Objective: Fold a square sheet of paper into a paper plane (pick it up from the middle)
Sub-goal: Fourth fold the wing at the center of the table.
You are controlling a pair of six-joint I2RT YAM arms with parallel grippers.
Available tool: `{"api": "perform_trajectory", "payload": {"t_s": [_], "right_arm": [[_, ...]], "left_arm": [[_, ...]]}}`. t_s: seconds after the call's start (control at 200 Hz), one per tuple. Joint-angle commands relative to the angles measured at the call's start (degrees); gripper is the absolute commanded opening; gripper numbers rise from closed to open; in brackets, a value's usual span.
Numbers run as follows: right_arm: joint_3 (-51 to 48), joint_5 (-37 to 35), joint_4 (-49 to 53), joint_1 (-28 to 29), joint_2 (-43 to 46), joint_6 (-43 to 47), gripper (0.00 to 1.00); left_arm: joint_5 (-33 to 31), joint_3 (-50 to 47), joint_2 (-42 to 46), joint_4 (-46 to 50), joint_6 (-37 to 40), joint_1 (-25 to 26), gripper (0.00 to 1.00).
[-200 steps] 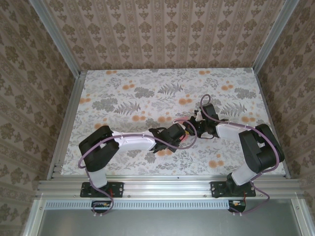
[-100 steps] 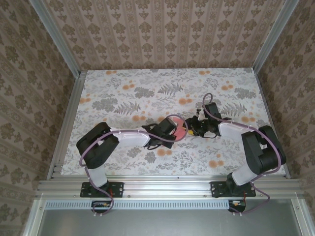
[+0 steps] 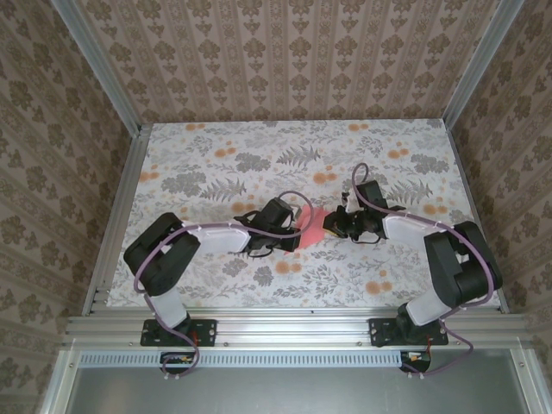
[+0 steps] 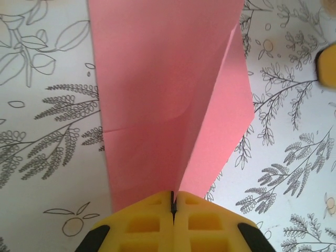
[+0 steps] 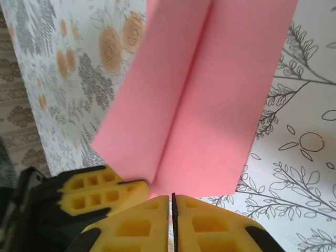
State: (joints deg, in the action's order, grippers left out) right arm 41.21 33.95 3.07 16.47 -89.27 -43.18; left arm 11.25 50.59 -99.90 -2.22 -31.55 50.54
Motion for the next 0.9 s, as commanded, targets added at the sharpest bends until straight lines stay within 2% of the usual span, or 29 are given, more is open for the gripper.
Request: {"api": "perform_trajectory", "payload": {"t_s": [0.0, 0.4, 0.75, 0.895], "right_arm": [[2.1, 1.8, 0.3, 1.6, -3.2, 1.5, 0.1], [6.6, 1.5, -1.1, 3.3, -11.8, 2.9, 0.08], [10.9, -4.7, 11.7, 3.4, -15.4, 14.3, 0.07], [12.3, -4.6, 14.1, 3.4, -15.8, 17.2, 0.07]], "left_arm": [[3.9, -0.6, 1.6, -1.9, -2.2, -1.0, 0.02], [6.1, -2.5, 1.1, -4.5, -5.0, -3.0, 0.02], [10.1, -3.4, 0.9, -6.8, -6.0, -5.8, 0.03], [11.5, -3.2, 0.2, -6.9, -5.9, -6.4, 0.04]]}}
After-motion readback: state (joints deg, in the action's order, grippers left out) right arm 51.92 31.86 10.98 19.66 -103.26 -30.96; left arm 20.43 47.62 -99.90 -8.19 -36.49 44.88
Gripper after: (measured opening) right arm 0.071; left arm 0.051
